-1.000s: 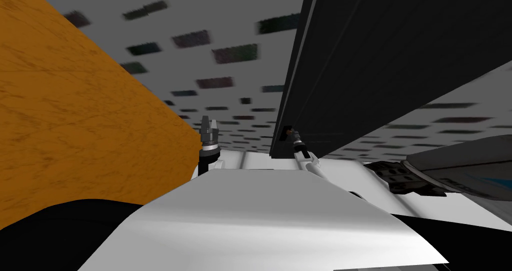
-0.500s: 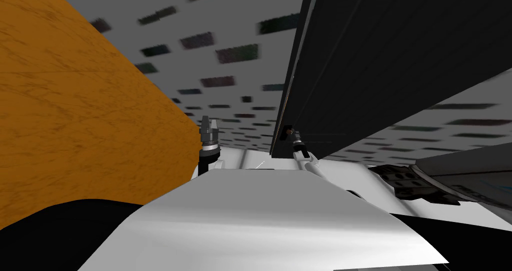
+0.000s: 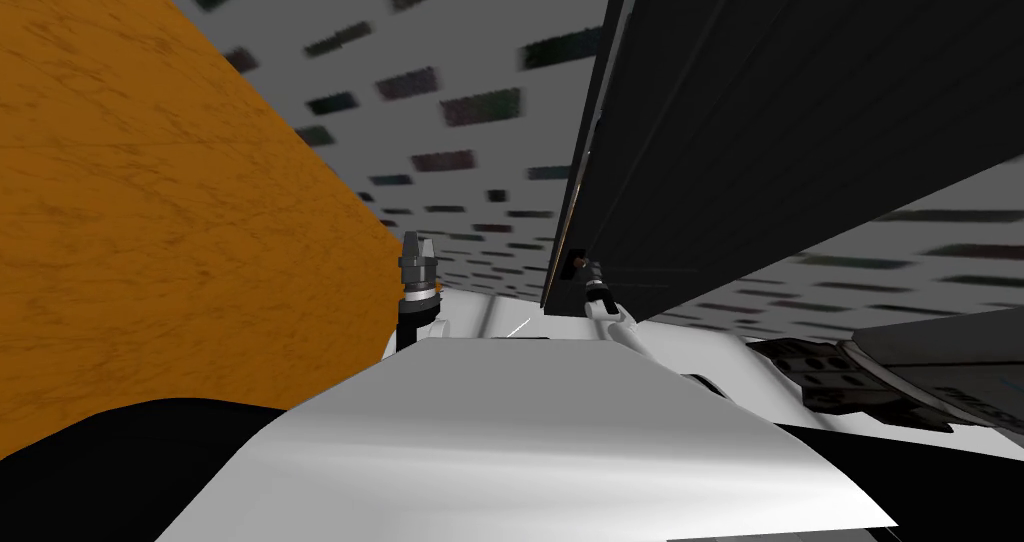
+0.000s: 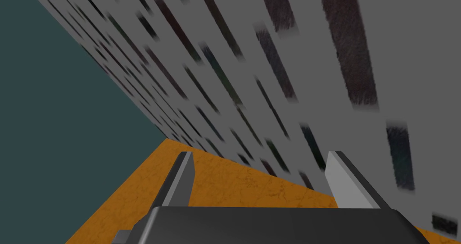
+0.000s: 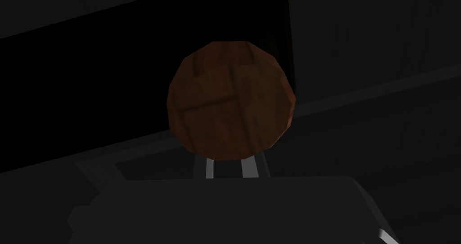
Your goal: Pull the door open
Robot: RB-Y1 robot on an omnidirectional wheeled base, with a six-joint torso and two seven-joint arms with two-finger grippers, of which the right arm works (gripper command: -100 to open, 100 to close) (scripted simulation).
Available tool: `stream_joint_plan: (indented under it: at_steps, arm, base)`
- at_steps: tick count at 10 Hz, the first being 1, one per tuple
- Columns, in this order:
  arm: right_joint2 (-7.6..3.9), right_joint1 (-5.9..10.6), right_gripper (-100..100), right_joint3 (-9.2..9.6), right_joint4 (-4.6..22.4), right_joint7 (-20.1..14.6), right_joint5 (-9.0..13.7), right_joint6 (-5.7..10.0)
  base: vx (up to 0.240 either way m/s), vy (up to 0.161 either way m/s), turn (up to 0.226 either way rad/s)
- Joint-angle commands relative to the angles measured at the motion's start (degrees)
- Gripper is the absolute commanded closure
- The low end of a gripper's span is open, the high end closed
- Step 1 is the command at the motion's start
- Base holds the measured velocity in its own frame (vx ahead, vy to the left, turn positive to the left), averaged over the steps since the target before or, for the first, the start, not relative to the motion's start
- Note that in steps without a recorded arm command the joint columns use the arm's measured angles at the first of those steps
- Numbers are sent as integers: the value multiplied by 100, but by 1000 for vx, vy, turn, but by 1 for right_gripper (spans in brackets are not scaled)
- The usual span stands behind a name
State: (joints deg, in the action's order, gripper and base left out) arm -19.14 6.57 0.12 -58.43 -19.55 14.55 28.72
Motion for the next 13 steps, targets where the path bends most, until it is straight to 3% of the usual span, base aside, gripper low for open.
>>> stream_joint_plan:
  at_steps: [1, 2, 4, 5, 6, 13]
  arm:
    - [51, 99, 100, 80, -74, -286, 281, -16]
    - [51, 99, 100, 80, -74, -355, 281, -16]
    - [62, 179, 100, 125, 2, -734, 664, -50]
    - [62, 179, 100, 125, 2, -793, 664, -50]
    - [82, 90, -100, 85, 13, -944, 832, -151]
    - [462, 3, -100, 105, -335, -1907, 1722, -355]
  base:
    - [-85, -62, 134]
    - [-68, -41, 73]
    - [-73, -25, 123]
    - [-61, -33, 47]
    - [-78, -58, 36]
    - [-104, -24, 66]
